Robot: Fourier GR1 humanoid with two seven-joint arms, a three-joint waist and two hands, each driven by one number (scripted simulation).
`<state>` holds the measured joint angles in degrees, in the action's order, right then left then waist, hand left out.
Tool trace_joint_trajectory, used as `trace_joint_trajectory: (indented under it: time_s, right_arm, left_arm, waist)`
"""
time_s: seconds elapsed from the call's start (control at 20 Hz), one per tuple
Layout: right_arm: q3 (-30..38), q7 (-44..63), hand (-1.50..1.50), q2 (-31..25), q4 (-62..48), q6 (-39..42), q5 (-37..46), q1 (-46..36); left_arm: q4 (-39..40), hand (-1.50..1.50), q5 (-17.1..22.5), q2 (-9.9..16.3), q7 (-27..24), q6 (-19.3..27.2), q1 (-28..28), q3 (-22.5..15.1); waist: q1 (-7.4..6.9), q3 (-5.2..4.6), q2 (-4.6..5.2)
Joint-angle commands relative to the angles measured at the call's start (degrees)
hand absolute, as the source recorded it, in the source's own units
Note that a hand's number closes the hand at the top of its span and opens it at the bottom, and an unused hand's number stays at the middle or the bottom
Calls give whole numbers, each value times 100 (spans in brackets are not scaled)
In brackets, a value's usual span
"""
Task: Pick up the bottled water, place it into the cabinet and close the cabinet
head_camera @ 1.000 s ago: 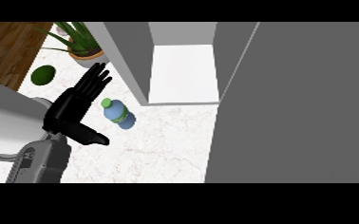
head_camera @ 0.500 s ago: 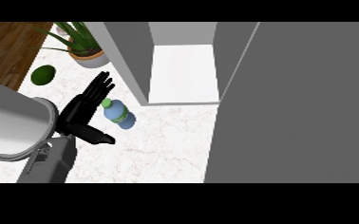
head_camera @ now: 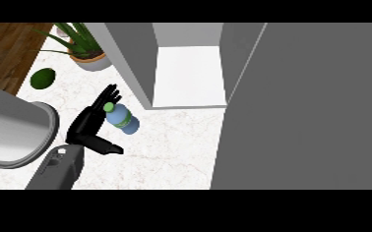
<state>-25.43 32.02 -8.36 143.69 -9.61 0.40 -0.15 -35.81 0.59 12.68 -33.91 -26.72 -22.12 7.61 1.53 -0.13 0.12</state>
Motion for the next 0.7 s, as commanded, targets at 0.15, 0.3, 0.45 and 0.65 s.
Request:
trace_joint_trajectory:
  time_s: [0.15, 0.3, 0.45, 0.65]
  right_arm:
    - [101, 462, -150, -159, 897, 1, 189, -48]
    - [-87, 243, -150, -210, 1020, -52, 341, 329]
    - [357, 293, -150, -136, 419, -39, 42, -318]
    - [-82, 381, -150, -155, 983, -198, 349, 128]
  left_arm:
    - [1274, -150, -155, -16, -700, -152, -605, 107]
    - [1506, -150, -182, 64, -970, -218, -607, 138]
    - [1887, -150, -192, -16, -1238, -281, -701, 175]
    - [1986, -150, -104, -47, -1151, -310, -839, 245]
  waist:
    - [9, -2, 14]
    - [32, -1, 8]
    - [-17, -3, 31]
    - [36, -4, 10]
